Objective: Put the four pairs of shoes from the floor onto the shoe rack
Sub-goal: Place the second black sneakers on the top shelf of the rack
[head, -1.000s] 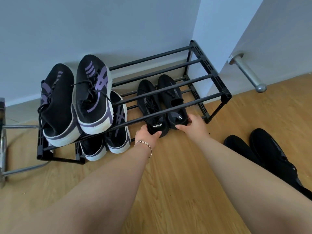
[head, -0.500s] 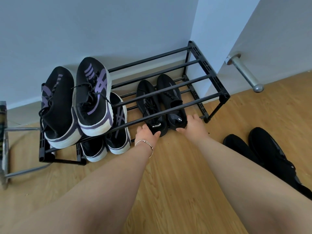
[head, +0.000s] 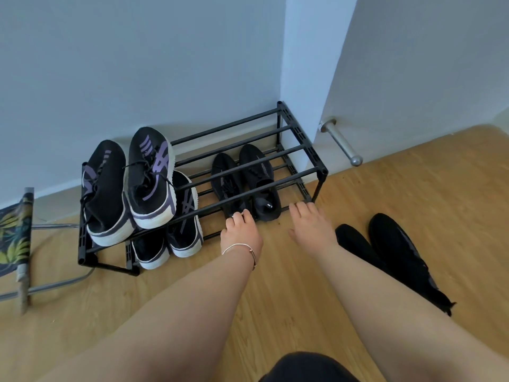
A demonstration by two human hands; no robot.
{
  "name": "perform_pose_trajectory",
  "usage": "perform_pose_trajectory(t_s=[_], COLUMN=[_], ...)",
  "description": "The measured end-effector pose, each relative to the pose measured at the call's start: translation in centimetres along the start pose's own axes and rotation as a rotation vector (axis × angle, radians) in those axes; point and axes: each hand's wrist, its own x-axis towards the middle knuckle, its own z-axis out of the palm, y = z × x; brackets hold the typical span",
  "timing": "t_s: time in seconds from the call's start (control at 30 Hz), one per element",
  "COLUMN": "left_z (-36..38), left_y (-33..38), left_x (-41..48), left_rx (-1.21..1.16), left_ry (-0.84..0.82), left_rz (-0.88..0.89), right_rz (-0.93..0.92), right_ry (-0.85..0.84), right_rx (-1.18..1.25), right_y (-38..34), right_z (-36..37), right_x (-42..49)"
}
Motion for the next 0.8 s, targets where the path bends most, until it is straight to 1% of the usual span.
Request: perform_pose_trajectory(t_s=[0.13,0.33,0.47,0.6,0.7,0.8], left_z=[-1.9,-4.4,-4.4,-3.1,-1.3,1.2], left_y=[2.7,7.0,9.6,12.4,14.2,16.3], left_x=[-2.5,-5.6,-7.4,-6.4,-5.1,-3.2], left_rx=[0.056,0.088,0.070,0.028,0.007,-0.047], left_ry=[0.040,0.072,0.003,-0.056,-0.104,-0.200], left_rz=[0.056,0.105,0.113,0.137,0.141,0.086], right_rz=[0.016,0.085,0.185,0.302,0.399,0.484], right_ry=[-0.013,0.014,-0.010,-0.028,-0.032,-0.053], right_rx=[-0.043,0.000,-0.019,0.007,0.051,0.074], right_y=[2.5,6.7,9.8,13.5,16.0,18.4], right_z=[-2.1,-5.0,-5.7,-5.2,-3.8,-1.2], right_x=[-2.7,-7.4,-10.4,-11.1,-11.4,-11.6])
